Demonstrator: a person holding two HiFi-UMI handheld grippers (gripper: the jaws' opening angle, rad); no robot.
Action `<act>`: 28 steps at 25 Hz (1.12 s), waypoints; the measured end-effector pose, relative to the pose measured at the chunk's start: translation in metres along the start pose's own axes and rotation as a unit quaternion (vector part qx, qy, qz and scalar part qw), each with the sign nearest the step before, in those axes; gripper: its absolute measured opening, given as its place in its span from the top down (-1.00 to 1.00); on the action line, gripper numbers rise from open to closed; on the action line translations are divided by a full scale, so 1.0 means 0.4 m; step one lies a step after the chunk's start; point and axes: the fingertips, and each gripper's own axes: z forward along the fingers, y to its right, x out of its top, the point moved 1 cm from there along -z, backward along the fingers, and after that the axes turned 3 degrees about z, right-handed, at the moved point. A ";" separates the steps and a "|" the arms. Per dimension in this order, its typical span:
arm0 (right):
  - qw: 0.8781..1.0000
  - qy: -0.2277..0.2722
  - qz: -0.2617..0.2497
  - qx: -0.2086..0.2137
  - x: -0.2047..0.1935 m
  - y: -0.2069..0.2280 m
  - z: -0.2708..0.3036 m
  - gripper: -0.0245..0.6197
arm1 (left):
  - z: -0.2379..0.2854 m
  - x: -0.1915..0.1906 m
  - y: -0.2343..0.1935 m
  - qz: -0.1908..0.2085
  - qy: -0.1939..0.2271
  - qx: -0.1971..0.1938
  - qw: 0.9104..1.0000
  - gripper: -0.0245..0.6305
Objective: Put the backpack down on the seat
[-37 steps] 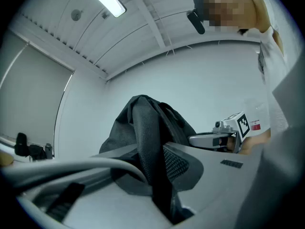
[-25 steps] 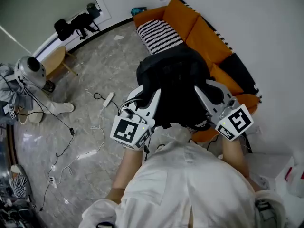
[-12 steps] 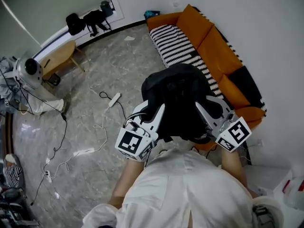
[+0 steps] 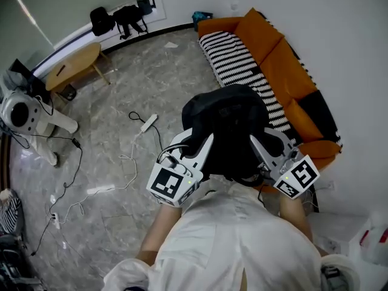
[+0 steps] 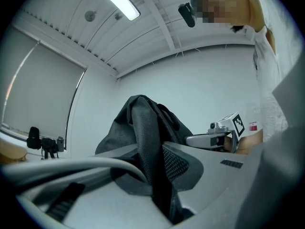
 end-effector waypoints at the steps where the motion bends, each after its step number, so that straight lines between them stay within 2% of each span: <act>1: 1.000 -0.001 0.004 -0.001 -0.002 -0.003 0.007 0.77 | -0.002 -0.001 -0.008 0.002 -0.001 0.000 1.000 0.75; 5: 1.000 -0.008 0.010 0.002 -0.010 0.010 0.047 0.77 | 0.004 -0.014 -0.046 -0.009 -0.005 0.000 1.000 0.75; 11: 1.000 -0.021 0.012 0.017 0.006 0.128 0.178 0.77 | 0.096 -0.012 -0.174 -0.033 -0.016 0.011 0.999 0.75; 16: 0.999 -0.008 0.021 0.032 -0.035 0.170 0.200 0.77 | 0.132 -0.054 -0.203 -0.019 -0.022 0.013 1.000 0.75; 22: 0.998 0.005 0.026 0.049 0.014 0.367 0.298 0.77 | 0.316 -0.014 -0.317 -0.002 -0.022 0.014 1.000 0.75; 28: 0.998 0.008 0.010 0.059 0.026 0.459 0.364 0.77 | 0.399 -0.019 -0.395 0.003 -0.013 0.026 1.000 0.75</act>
